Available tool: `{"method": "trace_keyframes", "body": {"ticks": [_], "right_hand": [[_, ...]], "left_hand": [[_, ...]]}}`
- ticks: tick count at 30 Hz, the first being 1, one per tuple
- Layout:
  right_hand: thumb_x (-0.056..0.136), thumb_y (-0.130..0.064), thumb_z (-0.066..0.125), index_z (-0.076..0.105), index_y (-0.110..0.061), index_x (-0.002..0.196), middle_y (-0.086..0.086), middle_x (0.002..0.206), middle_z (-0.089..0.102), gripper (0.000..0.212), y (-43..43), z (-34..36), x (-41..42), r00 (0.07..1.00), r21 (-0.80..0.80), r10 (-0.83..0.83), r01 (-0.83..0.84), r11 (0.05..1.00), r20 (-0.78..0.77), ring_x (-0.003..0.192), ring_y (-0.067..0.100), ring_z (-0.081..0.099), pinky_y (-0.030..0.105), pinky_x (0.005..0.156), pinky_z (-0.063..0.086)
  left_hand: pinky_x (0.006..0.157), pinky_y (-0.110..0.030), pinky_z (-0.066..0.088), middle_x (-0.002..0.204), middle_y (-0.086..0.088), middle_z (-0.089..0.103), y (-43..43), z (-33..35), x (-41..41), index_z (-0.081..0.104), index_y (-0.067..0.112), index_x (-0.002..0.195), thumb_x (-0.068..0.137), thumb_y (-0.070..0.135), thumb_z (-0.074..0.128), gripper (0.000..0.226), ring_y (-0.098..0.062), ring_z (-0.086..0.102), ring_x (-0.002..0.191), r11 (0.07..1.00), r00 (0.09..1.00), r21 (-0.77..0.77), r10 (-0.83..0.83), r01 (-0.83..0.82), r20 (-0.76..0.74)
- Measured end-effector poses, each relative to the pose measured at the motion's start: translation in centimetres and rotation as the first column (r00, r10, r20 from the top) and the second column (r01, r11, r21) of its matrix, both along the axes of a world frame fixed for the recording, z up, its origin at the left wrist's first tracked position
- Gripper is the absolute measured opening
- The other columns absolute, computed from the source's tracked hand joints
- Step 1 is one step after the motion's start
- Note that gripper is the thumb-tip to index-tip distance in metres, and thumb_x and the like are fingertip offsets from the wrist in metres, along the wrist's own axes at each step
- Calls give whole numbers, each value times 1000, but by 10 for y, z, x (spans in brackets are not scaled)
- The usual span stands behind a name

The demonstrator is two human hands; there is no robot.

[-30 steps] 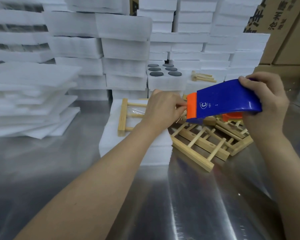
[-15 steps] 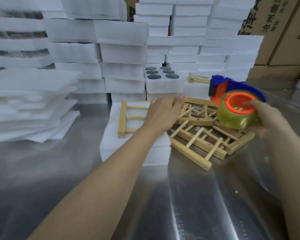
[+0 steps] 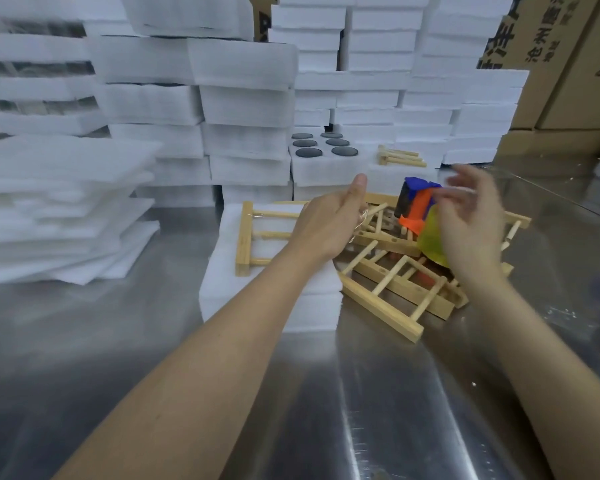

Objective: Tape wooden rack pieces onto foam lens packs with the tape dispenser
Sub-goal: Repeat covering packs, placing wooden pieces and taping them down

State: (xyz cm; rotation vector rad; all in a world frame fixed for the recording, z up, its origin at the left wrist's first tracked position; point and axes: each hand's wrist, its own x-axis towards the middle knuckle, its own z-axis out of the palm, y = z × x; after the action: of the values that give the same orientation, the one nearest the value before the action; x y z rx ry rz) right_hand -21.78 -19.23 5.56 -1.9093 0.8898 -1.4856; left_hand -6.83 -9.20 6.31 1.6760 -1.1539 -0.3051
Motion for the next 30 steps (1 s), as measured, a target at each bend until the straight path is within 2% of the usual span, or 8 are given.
{"method": "trace_keyframes", "body": {"ticks": [4, 7, 9, 14, 18, 23, 27, 30], "right_hand": [[98, -17, 52, 51, -22, 134, -7, 125, 59, 36, 17, -8, 32, 923, 320, 384, -375, 870, 35, 113, 5, 58, 26, 95, 49], [100, -23, 50, 46, -12, 137, 3, 117, 65, 39, 14, -10, 45, 766, 587, 505, -636, 501, 398, 109, 19, 63, 30, 88, 51], [98, -25, 52, 53, -8, 130, 7, 113, 69, 36, 9, -9, 45, 704, 628, 490, -698, 345, 514, 106, 23, 65, 34, 84, 54], [95, -11, 56, 60, -8, 120, 4, 94, 68, 26, 9, -10, 45, 617, 595, 478, -773, 219, 625, 76, 11, 66, 25, 68, 57], [93, -4, 55, 51, -6, 136, 8, 101, 65, 43, 7, -5, 42, 638, 597, 428, -764, 246, 640, 80, 12, 62, 22, 65, 57], [91, -1, 58, 56, -6, 131, 5, 92, 69, 40, 6, -6, 37, 686, 636, 424, -720, 277, 591, 77, 10, 63, 22, 69, 56], [85, 2, 65, 64, -17, 111, 4, 85, 74, 32, 6, -6, 36, 817, 629, 386, -576, 521, 429, 76, 13, 70, 26, 69, 57], [84, 2, 67, 64, -18, 107, 7, 92, 73, 31, 8, -10, 37, 857, 603, 345, -514, 610, 382, 80, 16, 71, 26, 70, 57]], "left_hand": [[93, -39, 47, 83, 12, 66, -1, 2, 2, 65, 34, 76, 92, 69, 23, 57, -17, 63, 96, 999, 999, -33, -9, 8, -44], [79, -32, 48, 75, 9, 68, -3, 3, 4, 68, 28, 74, 95, 65, 25, 60, -13, 65, 83, 998, 993, -54, -15, 9, -119], [69, -27, 45, 69, 10, 67, -5, 3, 6, 68, 25, 74, 96, 63, 25, 61, -8, 64, 73, 998, 987, -56, -13, 4, -160], [69, -24, 43, 69, 7, 64, -9, 5, 10, 69, 15, 80, 99, 57, 23, 65, -6, 60, 64, 997, 975, -78, -44, 27, -218], [77, -27, 45, 74, 2, 63, -10, 6, 11, 69, 13, 82, 100, 56, 20, 68, -12, 57, 70, 997, 972, -66, -56, 42, -228], [73, -27, 42, 74, 2, 65, -9, 4, 9, 70, 14, 80, 101, 56, 17, 70, -11, 59, 72, 1000, 987, -26, -14, 10, -162], [90, -40, 43, 90, -10, 66, -7, -2, 0, 71, 6, 83, 103, 49, 17, 71, -24, 55, 99, 995, 952, 29, 87, -100, 294], [105, -38, 33, 123, -18, 51, -8, -6, -4, 58, -5, 119, 104, 41, 23, 60, -29, 38, 120, 967, 837, 14, 214, -256, 504]]}}
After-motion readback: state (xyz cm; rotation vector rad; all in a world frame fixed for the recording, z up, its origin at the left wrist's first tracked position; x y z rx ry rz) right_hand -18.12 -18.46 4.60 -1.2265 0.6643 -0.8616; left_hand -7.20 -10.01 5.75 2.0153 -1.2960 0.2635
